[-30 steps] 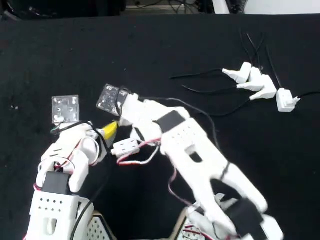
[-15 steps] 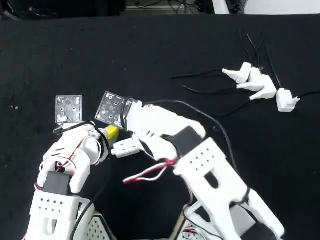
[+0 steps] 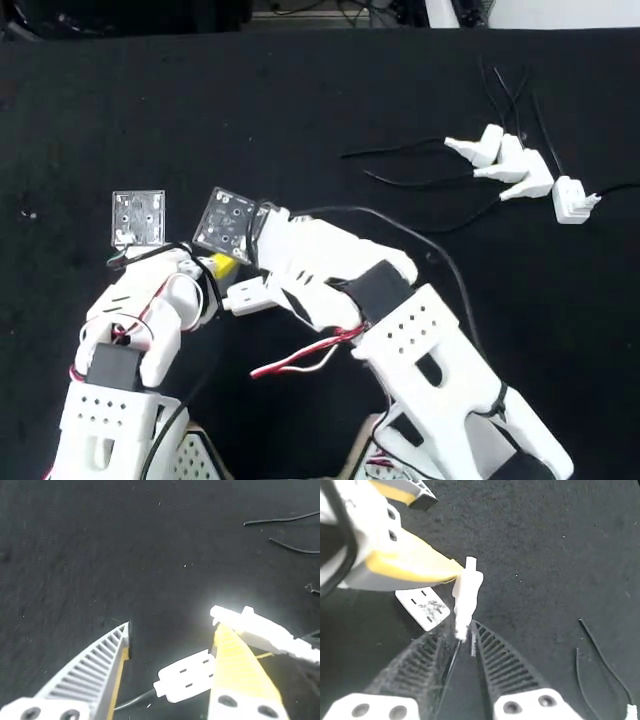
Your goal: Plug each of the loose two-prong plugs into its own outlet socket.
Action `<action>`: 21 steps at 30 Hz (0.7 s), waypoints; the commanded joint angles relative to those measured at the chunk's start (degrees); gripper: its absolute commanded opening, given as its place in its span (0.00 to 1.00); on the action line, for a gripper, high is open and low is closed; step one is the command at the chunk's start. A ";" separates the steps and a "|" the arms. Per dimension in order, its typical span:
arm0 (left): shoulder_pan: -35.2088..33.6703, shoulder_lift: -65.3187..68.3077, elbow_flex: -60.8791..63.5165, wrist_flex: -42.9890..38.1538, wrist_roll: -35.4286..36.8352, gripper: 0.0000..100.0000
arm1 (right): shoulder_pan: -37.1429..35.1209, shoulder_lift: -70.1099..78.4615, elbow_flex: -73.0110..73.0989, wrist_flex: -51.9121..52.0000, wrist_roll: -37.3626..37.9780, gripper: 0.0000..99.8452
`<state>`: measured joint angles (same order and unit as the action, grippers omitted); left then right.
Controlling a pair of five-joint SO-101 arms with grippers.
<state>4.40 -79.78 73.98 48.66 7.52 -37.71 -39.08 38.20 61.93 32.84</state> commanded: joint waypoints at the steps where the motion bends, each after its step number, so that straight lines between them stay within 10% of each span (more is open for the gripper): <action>1: 0.04 -0.53 2.59 -3.43 -0.62 0.27 | -1.23 -2.33 -2.24 -0.18 -2.99 0.01; 21: 0.13 -0.53 4.09 -1.67 -0.62 0.27 | -1.23 -2.07 -2.51 -1.41 -8.44 0.01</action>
<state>4.31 -79.78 78.64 46.81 7.52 -38.24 -39.08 38.20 61.85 25.01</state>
